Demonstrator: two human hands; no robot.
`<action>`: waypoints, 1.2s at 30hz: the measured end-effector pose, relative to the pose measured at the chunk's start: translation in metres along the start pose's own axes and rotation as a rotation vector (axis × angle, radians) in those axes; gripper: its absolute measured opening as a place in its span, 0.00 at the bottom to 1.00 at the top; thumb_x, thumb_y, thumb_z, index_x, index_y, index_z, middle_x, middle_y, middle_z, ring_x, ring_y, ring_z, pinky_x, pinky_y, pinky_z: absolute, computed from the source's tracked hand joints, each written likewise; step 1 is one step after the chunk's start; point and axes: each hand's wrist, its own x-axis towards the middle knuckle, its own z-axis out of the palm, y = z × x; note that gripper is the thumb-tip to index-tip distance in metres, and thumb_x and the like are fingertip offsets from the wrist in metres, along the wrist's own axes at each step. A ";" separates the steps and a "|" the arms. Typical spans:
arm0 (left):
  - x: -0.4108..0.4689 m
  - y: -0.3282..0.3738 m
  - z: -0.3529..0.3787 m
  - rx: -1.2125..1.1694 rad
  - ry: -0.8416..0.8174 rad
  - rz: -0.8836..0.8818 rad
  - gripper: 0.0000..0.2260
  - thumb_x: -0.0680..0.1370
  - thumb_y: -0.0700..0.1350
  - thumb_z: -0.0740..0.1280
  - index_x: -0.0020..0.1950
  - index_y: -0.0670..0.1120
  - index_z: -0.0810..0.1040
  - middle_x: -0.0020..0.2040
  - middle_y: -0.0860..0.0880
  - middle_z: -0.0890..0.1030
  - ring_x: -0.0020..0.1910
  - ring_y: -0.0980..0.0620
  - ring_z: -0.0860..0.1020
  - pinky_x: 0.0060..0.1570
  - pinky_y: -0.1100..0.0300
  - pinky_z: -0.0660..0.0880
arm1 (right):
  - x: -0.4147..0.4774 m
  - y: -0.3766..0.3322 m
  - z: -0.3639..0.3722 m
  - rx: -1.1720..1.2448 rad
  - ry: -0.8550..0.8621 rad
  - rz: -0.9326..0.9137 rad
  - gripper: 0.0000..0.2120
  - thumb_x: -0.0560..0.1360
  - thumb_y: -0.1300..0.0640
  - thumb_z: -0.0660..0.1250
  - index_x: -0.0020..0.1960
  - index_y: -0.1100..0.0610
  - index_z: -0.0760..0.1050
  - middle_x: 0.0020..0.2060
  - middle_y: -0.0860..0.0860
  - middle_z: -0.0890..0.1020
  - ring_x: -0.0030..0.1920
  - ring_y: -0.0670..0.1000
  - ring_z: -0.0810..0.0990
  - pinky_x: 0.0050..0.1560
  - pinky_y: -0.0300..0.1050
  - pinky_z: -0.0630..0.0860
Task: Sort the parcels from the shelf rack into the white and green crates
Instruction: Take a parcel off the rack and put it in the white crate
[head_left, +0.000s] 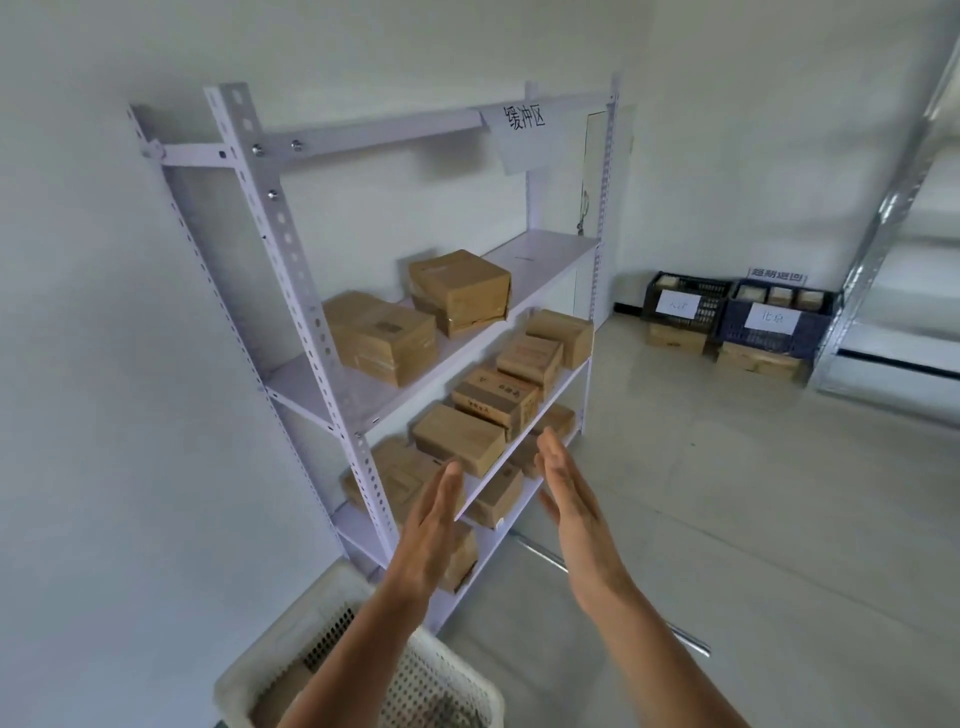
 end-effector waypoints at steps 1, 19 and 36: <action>0.009 0.000 0.007 -0.018 0.001 -0.014 0.33 0.75 0.74 0.59 0.76 0.59 0.73 0.75 0.57 0.75 0.76 0.53 0.72 0.77 0.46 0.70 | 0.006 0.002 -0.009 -0.002 0.012 0.000 0.35 0.68 0.18 0.65 0.73 0.26 0.69 0.76 0.29 0.70 0.77 0.34 0.66 0.83 0.52 0.60; 0.248 0.025 0.090 -0.184 0.014 0.011 0.28 0.77 0.79 0.56 0.68 0.65 0.74 0.66 0.68 0.77 0.66 0.68 0.76 0.77 0.50 0.70 | 0.249 -0.008 -0.102 -0.177 -0.014 0.047 0.34 0.70 0.20 0.59 0.74 0.27 0.66 0.79 0.35 0.69 0.79 0.40 0.66 0.83 0.57 0.61; 0.412 0.072 0.127 -0.113 0.481 0.025 0.44 0.76 0.76 0.58 0.85 0.52 0.66 0.83 0.52 0.69 0.81 0.51 0.68 0.81 0.39 0.64 | 0.495 0.011 -0.140 -0.081 -0.356 0.036 0.31 0.77 0.26 0.54 0.79 0.29 0.59 0.82 0.36 0.62 0.82 0.42 0.61 0.83 0.54 0.59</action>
